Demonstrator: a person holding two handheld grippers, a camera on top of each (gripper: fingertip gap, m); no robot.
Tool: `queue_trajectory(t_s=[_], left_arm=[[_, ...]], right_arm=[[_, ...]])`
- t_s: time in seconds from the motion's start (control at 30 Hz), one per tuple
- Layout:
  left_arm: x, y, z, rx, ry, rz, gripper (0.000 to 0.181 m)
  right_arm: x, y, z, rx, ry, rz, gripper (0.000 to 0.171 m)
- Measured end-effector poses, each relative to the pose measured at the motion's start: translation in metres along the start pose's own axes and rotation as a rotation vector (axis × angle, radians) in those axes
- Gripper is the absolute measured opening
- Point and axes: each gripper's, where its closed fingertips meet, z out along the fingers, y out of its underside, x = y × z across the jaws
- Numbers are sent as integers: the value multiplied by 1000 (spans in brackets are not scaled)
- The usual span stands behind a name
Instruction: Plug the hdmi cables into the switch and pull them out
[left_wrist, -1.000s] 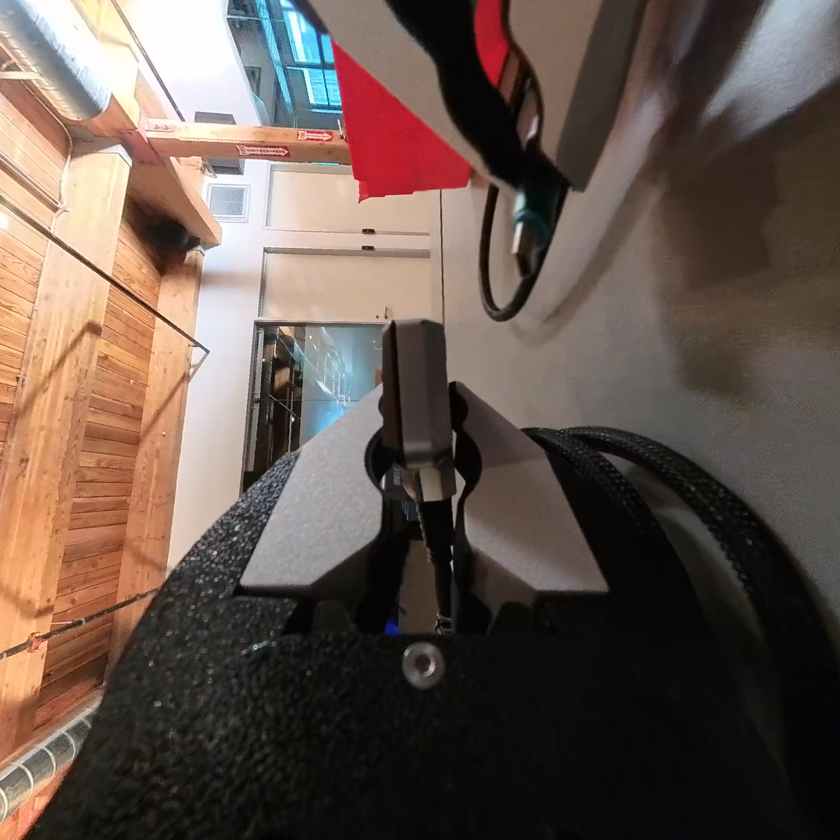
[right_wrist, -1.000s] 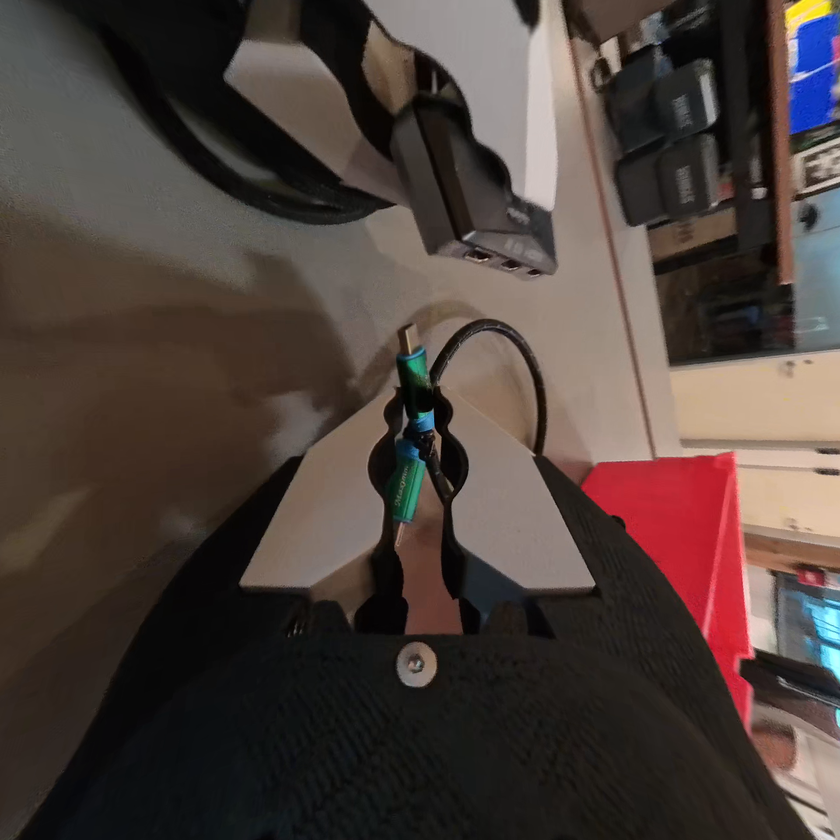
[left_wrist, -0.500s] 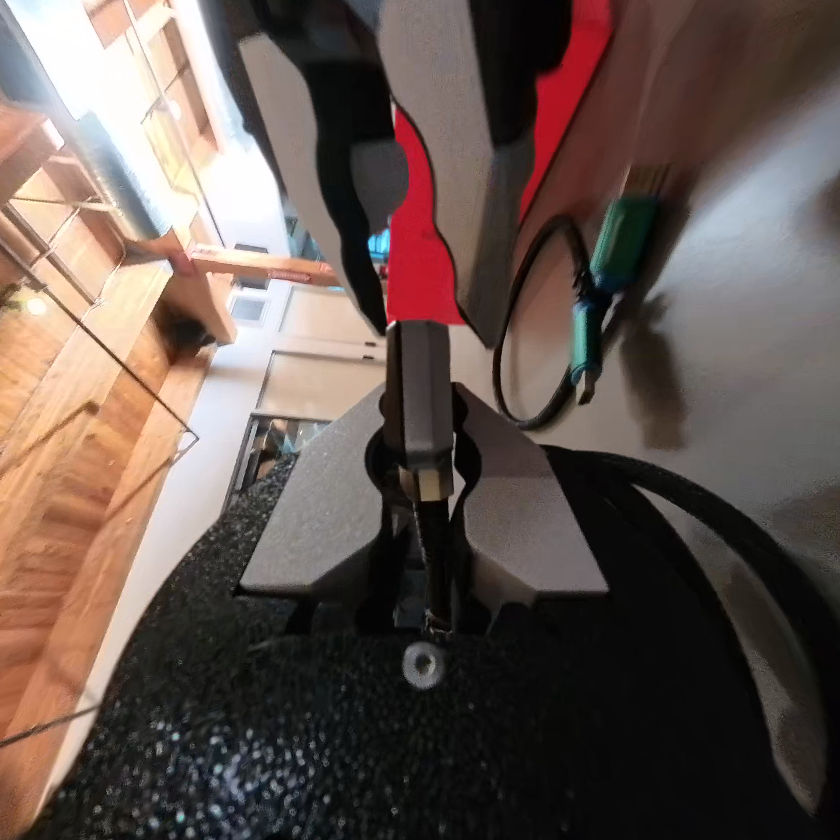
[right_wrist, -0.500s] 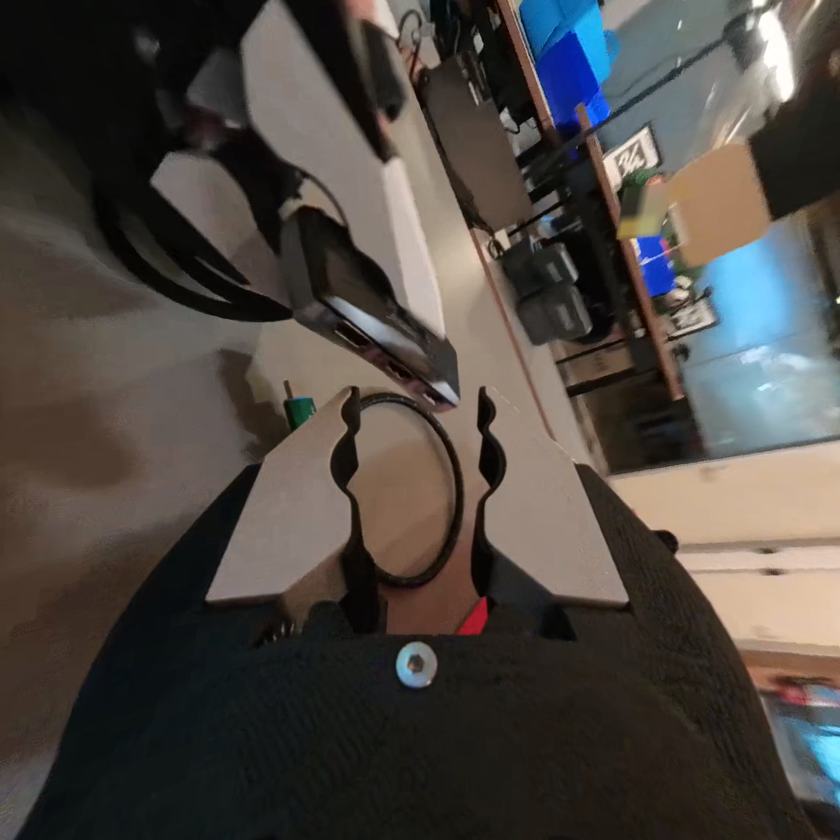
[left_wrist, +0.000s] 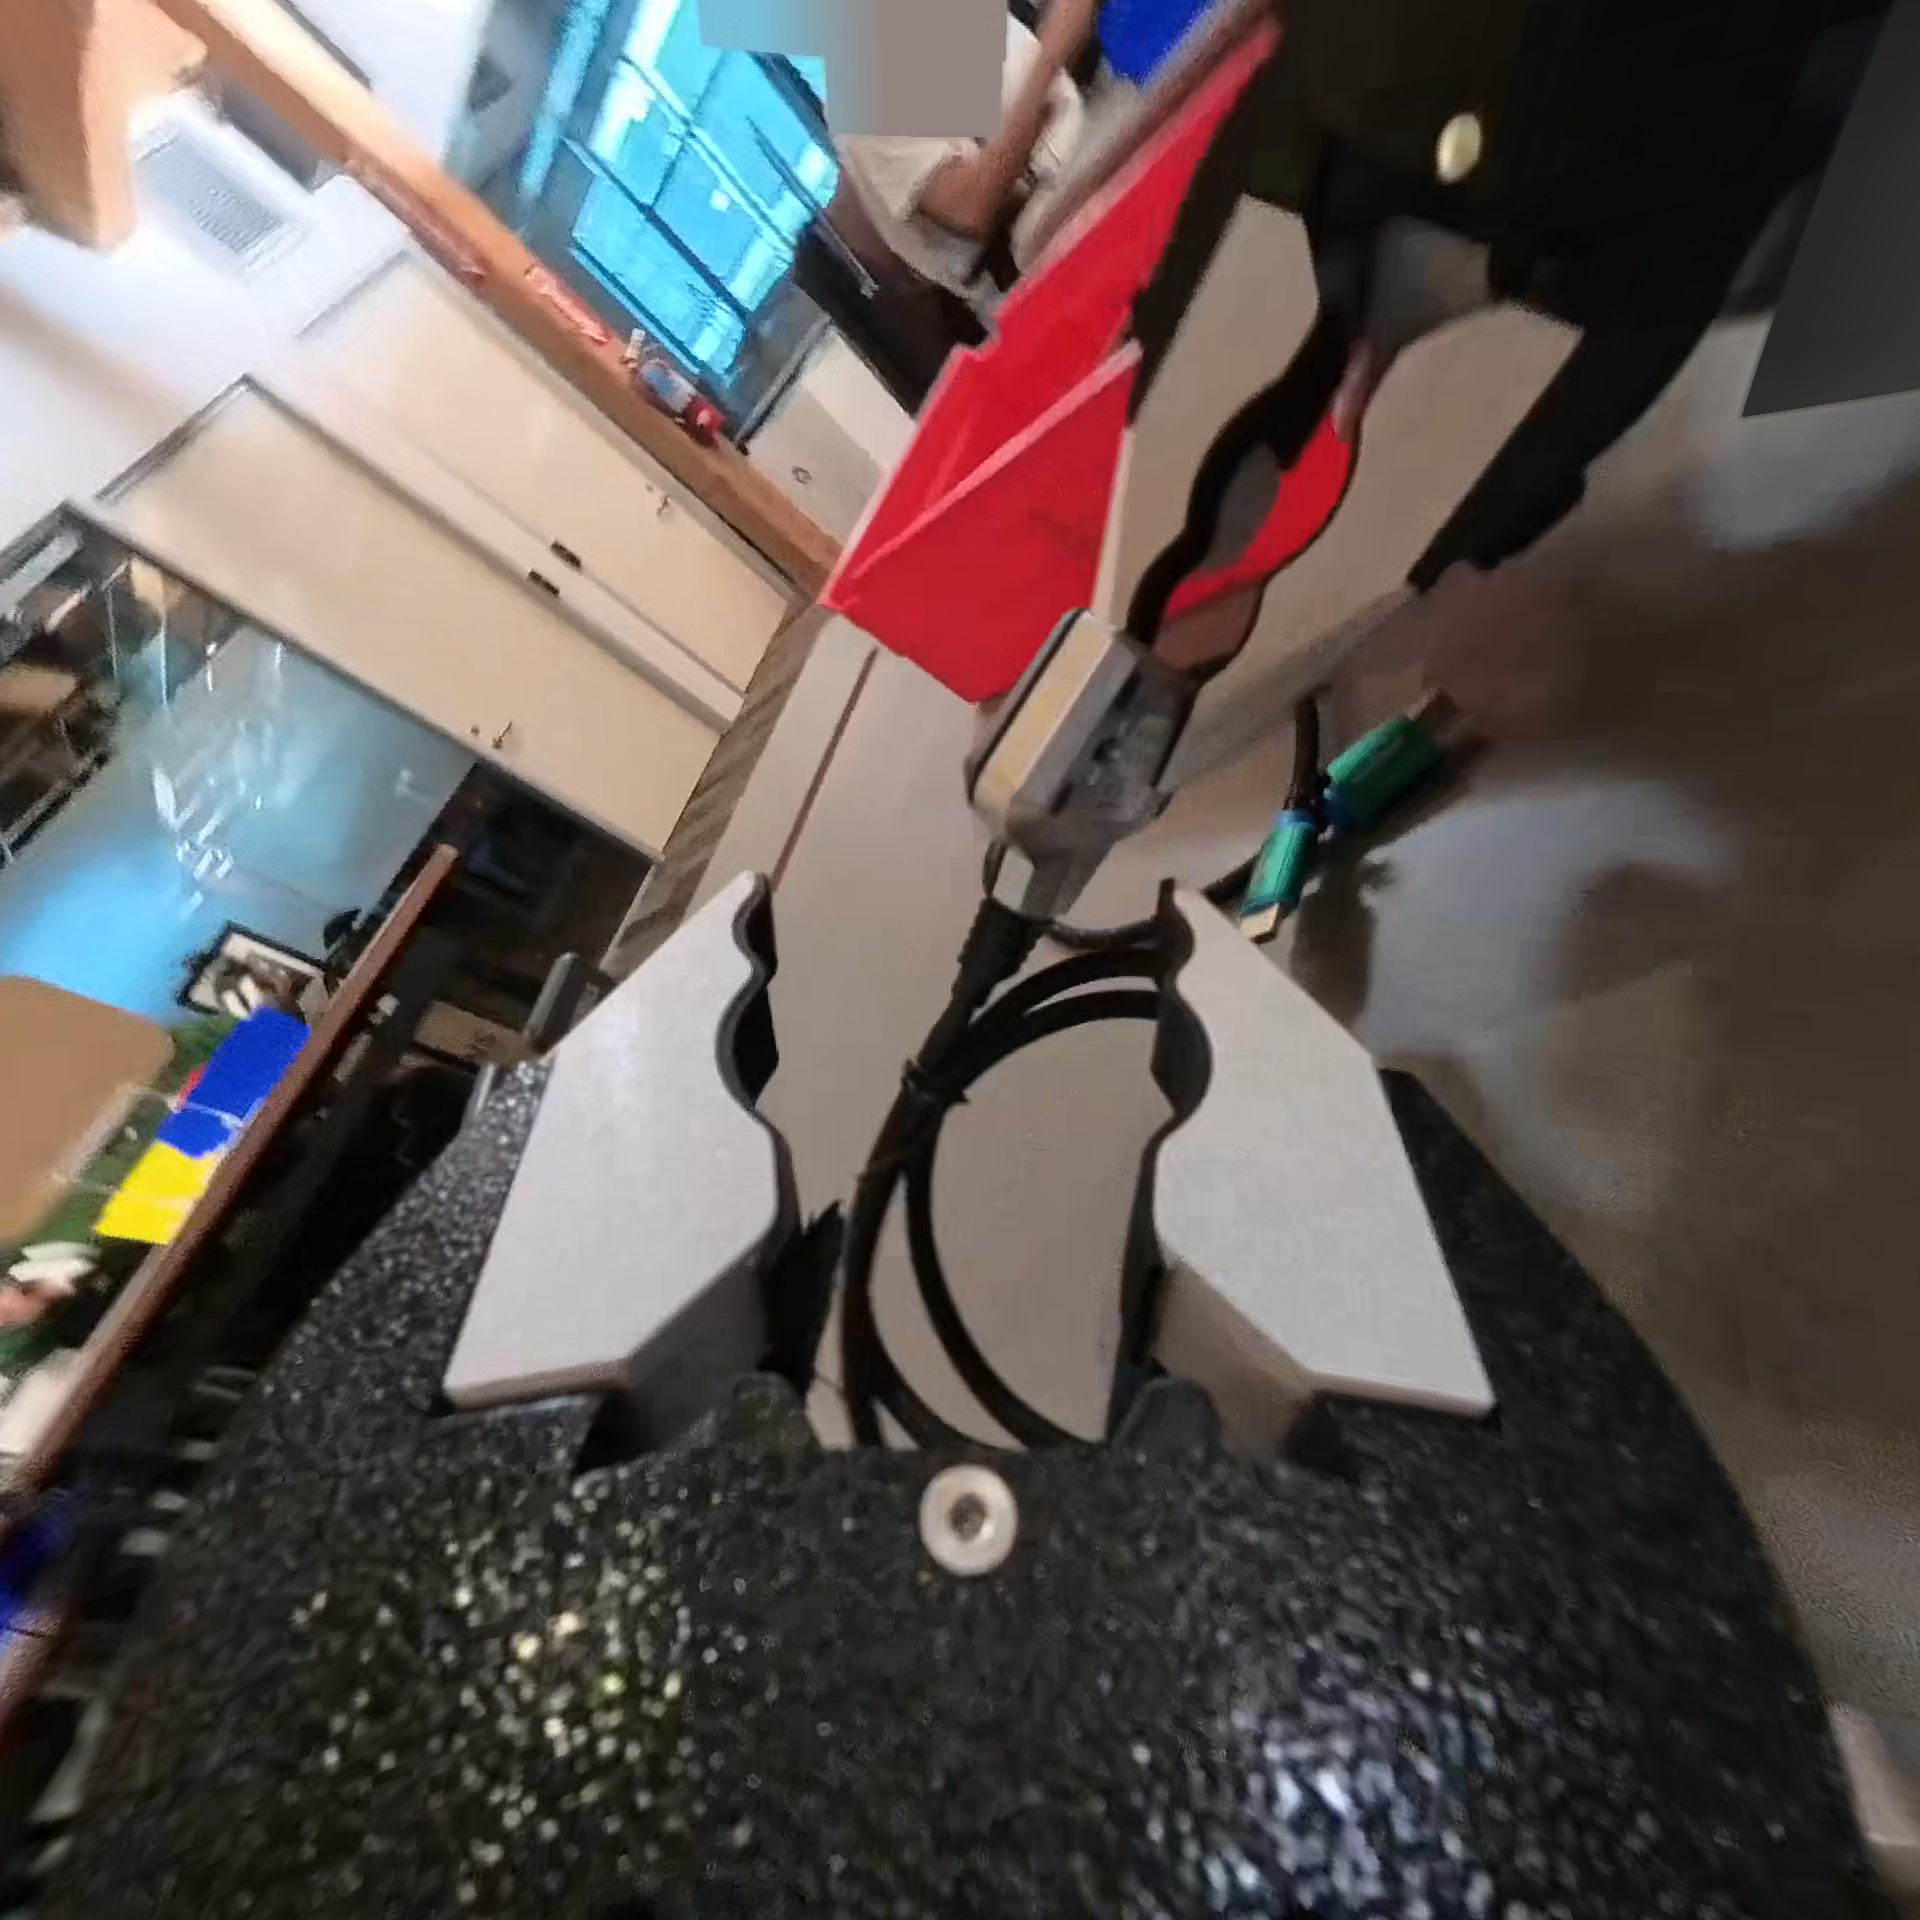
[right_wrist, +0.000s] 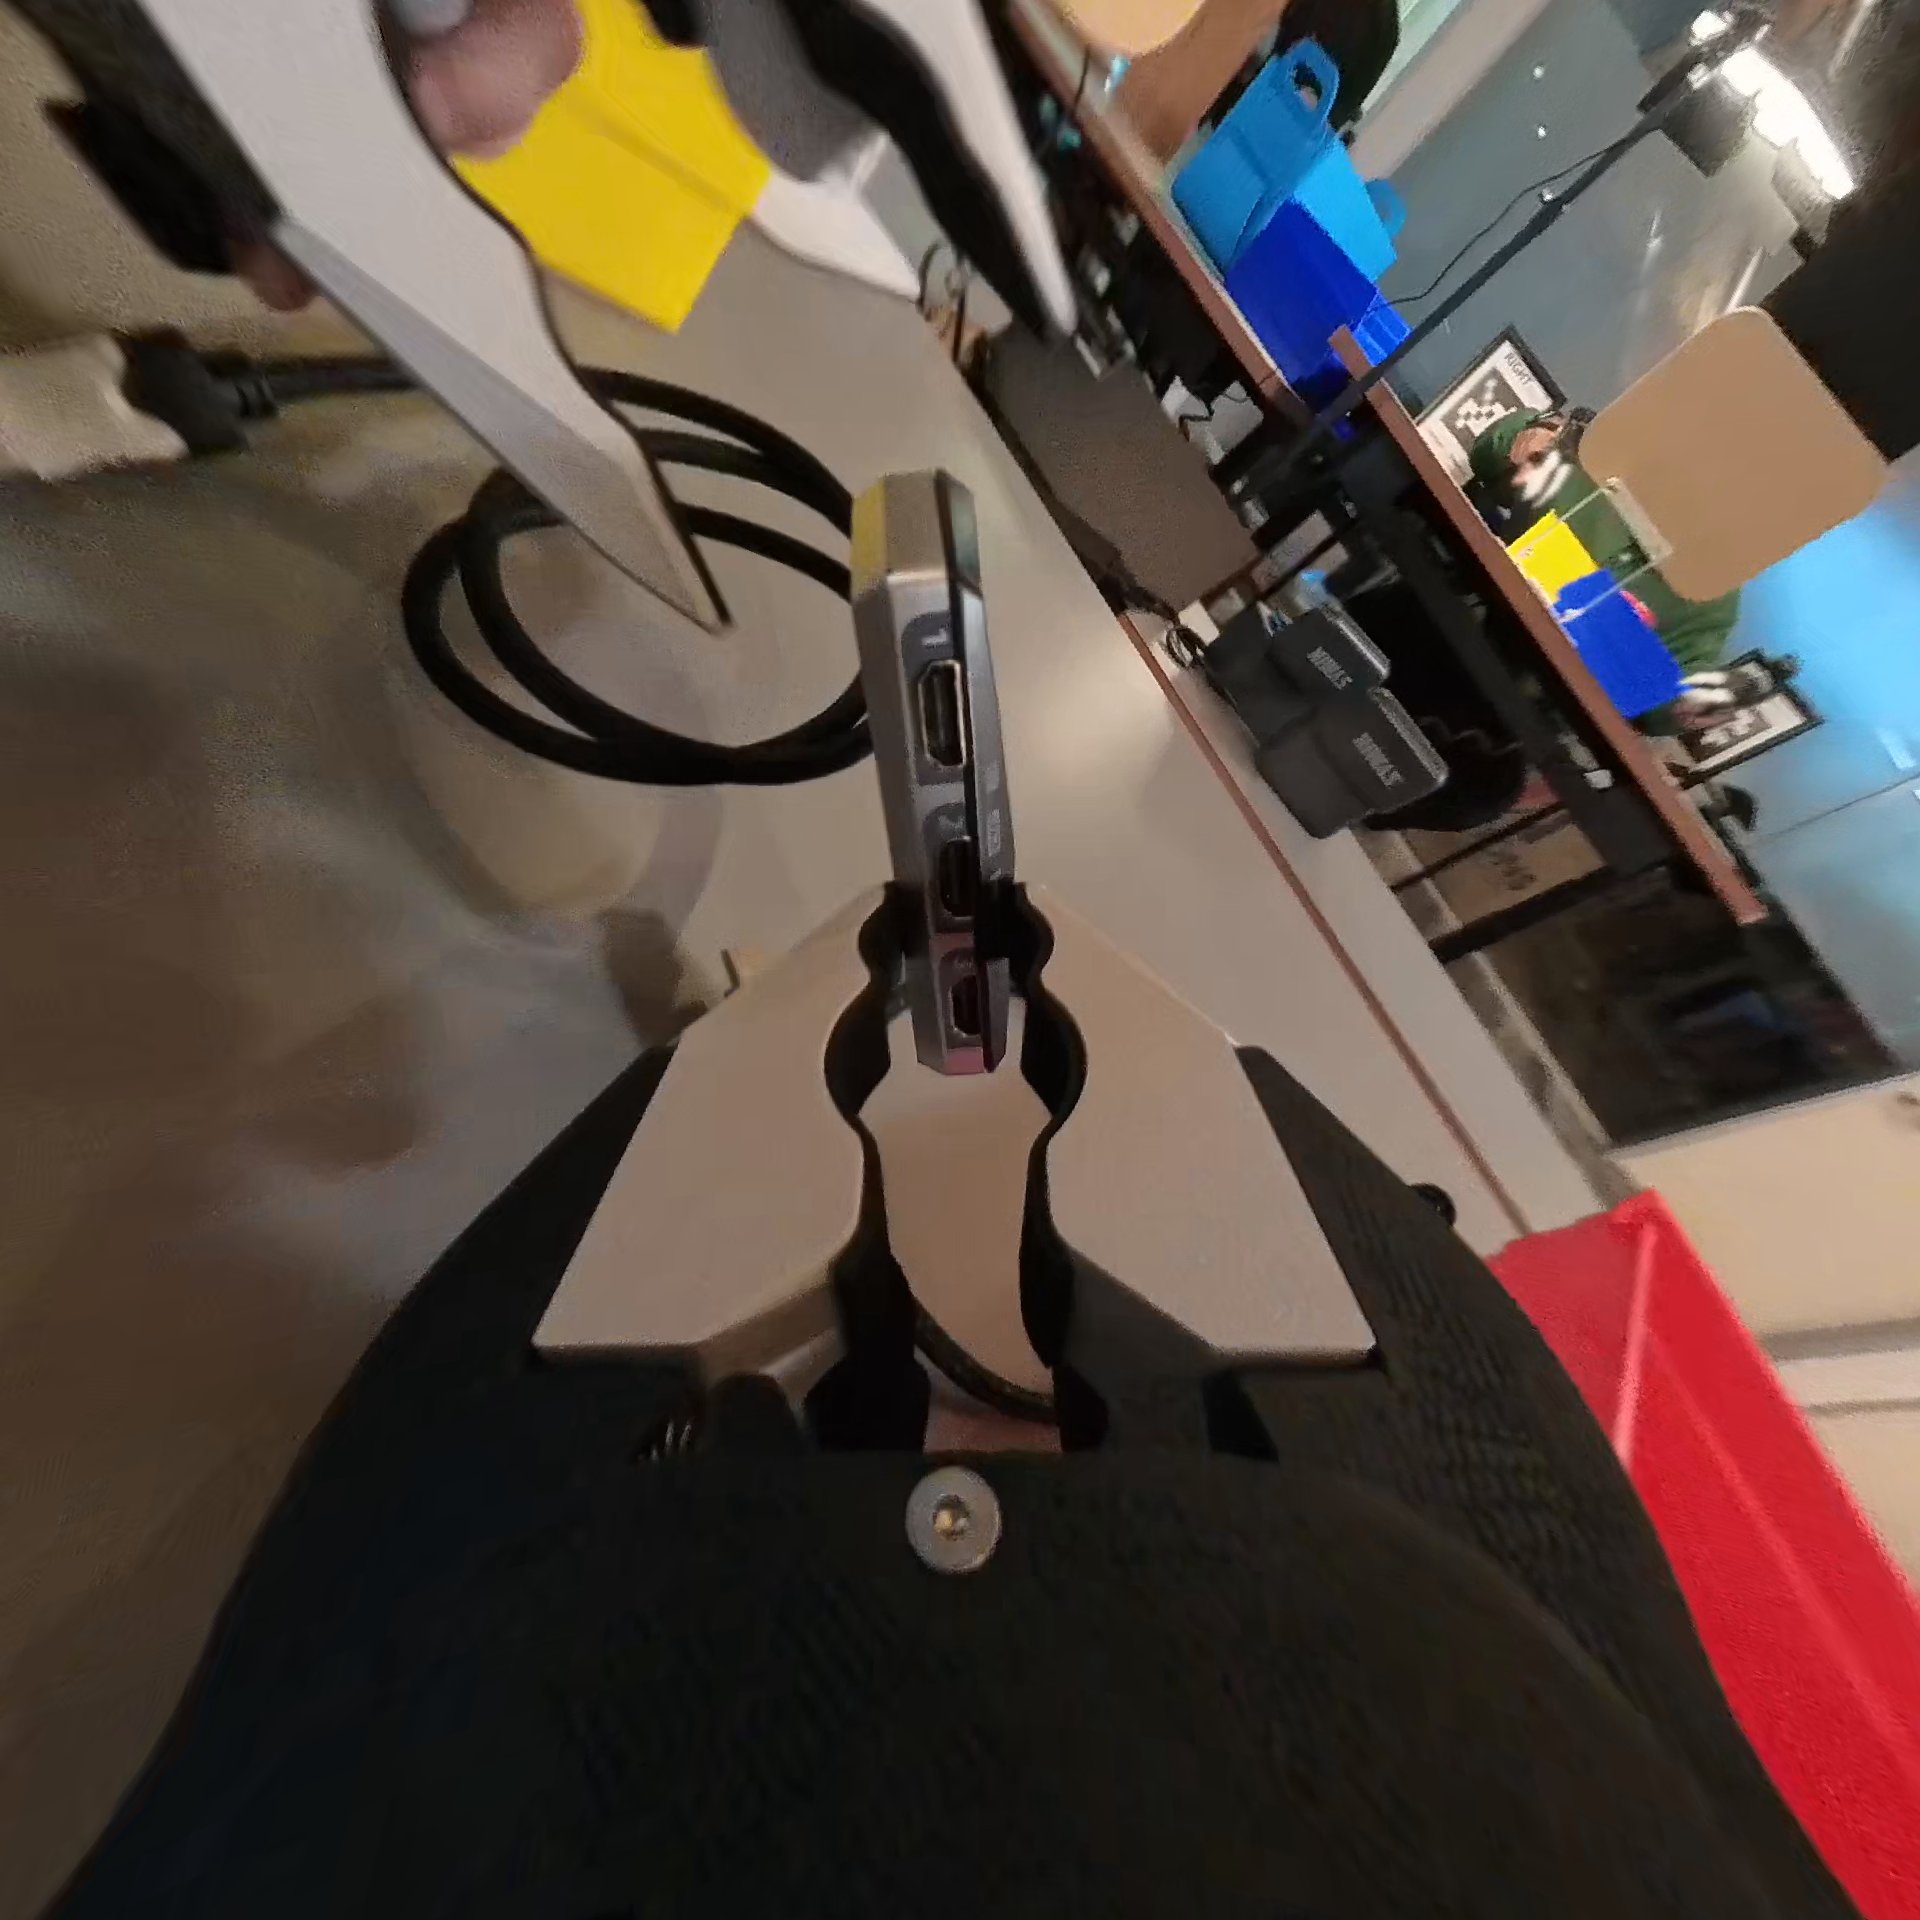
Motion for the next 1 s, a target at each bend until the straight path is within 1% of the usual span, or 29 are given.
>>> queue_trajectory(t_s=[0.03, 0.07, 0.1, 0.13, 0.17, 0.23, 0.3, 0.33, 0.4, 0.43, 0.5, 0.53, 0.6, 0.63, 0.67, 0.73, 0.77, 0.83, 0.87, 0.93, 0.97, 1.0], left_arm=[[-3, -6, -11, 33, -21, -61, 69], [-3, -13, -22, 73, -36, -125, 63], [-1, -23, -32, 125, -31, -194, 54], [6, -37, -40, 195, 8, -257, 46], [16, -52, -45, 251, 72, -313, 41], [29, -64, -44, 243, 154, -443, 30], [59, -83, -43, 261, 331, -542, 19], [70, -90, -41, 267, 391, -589, 14], [90, -93, -31, 216, 445, -635, 3], [99, -84, -22, 140, 434, -608, 0], [112, -58, -2, -59, 360, -490, 0], [113, -49, 7, -120, 313, -442, 0], [109, -44, 21, -145, 241, -426, 0], [103, -44, 27, -120, 204, -468, 4], [99, -48, 33, -71, 199, -538, 22], [91, -65, 40, 87, 242, -697, 76], [83, -77, 40, 192, 244, -751, 91], [60, -98, 34, 404, 219, -846, 96], [48, -101, 32, 468, 192, -896, 97], [37, -100, 31, 521, 197, -966, 99], [33, -100, 31, 547, 216, -1015, 104], [29, -102, 29, 596, 246, -1069, 104]], right_arm=[[2, -3, -2, 29, -8, 52, 18], [5, -7, -4, 57, -13, 102, 18], [8, -12, -6, 86, -10, 143, 18], [11, -16, -8, 110, -6, 175, 18], [14, -21, -10, 130, -6, 205, 18], [18, -32, -15, 168, -4, 265, 18], [24, -41, -20, 200, 6, 322, 18], [28, -46, -24, 217, 13, 350, 18], [35, -57, -33, 256, 23, 393, 18], [38, -64, -39, 278, 24, 405, 18], [42, -77, -50, 330, 13, 417, 18], [43, -84, -56, 360, 2, 424, 18], [45, -98, -69, 422, -35, 443, 18], [46, -103, -74, 447, -57, 456, 18], [46, -107, -79, 467, -79, 469, 18], [47, -112, -86, 498, -113, 497, 18], [50, -112, -88, 498, -106, 501, 18], [51, -109, -89, 491, -115, 503, 18], [52, -109, -91, 498, -127, 515, 17], [57, -110, -96, 524, -136, 557, 17], [59, -110, -97, 533, -136, 573, 17], [61, -110, -98, 536, -137, 583, 17]])
